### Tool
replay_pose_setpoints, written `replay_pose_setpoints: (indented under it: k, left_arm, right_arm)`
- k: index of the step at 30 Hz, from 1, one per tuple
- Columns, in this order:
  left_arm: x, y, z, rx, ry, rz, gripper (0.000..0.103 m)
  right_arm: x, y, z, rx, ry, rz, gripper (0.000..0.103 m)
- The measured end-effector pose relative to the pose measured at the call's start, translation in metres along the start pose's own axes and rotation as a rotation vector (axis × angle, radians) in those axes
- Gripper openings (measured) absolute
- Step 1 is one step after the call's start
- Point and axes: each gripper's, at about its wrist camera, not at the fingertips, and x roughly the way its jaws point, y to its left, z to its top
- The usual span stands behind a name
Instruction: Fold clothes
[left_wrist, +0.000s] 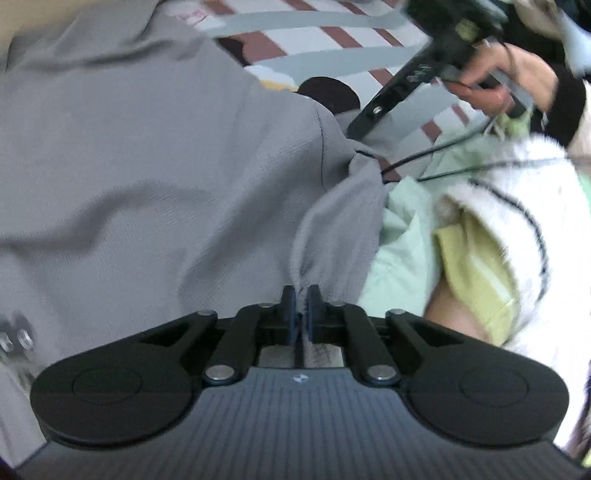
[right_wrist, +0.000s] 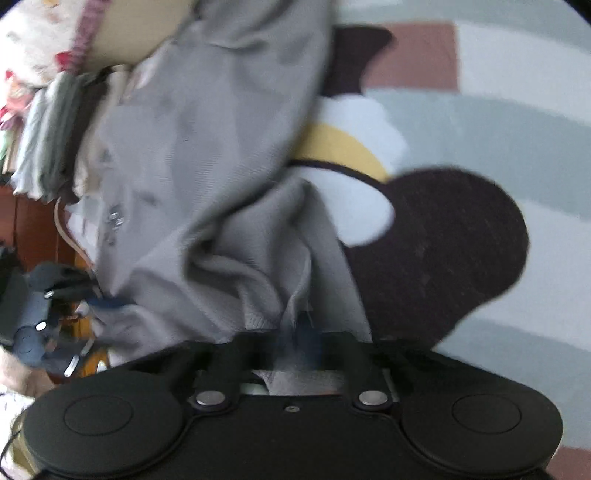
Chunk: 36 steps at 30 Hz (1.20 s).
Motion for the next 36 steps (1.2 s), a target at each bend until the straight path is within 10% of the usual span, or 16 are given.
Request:
replay_pose_setpoints:
  k: [5,11,22,25,27,36]
  left_arm:
    - [-0.03,-0.016,-0.001,-0.022,0.007,-0.121,0.005]
    - [-0.04,-0.056,-0.002,0.094,0.047,-0.148,0.005]
    - [-0.004,-0.058,-0.002,0.031,0.063,-0.144,0.006]
    - [0.005,-0.055,-0.003,0.012,0.082,-0.092,0.018]
    - [0.009,-0.053,-0.004,0.001,0.095,-0.049,0.041]
    - [-0.042,-0.037,0.002,-0.033,-0.056,0.121,0.059]
  right_arm:
    - [-0.07,0.046,-0.003,-0.202,-0.108,-0.079,0.004]
    - [-0.152,0.063,-0.003,-0.358,-0.175,-0.38,0.004]
    - [-0.086,-0.019,-0.011,-0.285,0.057,-0.587,0.003]
    - [-0.065,-0.018,-0.002,-0.31,0.086,-0.689,0.016]
    - [-0.064,-0.006,0.009,-0.335,0.034,-0.742,0.049]
    - [-0.057,0.138,0.056,-0.648,-0.362,-0.3,0.059]
